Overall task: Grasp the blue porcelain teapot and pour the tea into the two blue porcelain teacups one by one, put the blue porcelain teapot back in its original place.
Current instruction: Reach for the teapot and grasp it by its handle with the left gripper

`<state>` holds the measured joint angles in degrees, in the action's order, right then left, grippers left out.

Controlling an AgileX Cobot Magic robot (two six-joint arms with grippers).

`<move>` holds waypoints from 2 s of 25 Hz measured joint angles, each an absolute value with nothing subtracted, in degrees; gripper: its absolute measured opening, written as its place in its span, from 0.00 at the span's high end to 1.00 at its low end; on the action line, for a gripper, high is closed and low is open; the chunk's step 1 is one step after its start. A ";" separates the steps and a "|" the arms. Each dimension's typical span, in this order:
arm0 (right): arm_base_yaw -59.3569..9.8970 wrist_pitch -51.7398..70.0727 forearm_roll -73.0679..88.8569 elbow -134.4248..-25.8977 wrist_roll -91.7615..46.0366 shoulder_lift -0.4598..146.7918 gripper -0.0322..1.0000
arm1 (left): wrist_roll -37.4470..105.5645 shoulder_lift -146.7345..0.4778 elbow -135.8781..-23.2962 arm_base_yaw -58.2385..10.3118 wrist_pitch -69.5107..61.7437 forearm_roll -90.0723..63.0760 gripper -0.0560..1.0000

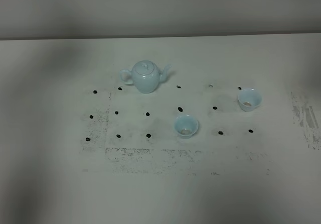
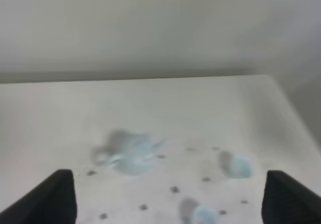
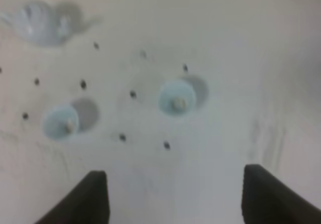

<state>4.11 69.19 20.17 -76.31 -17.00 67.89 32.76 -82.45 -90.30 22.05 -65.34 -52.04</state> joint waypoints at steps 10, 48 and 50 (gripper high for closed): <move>1.57 59.77 14.71 -53.98 -12.11 35.33 0.44 | 27.52 -80.60 -90.30 22.05 -62.81 -40.21 0.26; 0.83 61.65 7.33 -28.22 -10.16 -0.32 0.47 | 27.39 -80.60 -90.30 22.05 -62.45 -39.26 0.26; 0.83 61.65 7.39 -28.22 -10.36 -0.38 0.48 | 27.39 -80.60 -90.30 22.05 -62.45 -39.26 0.26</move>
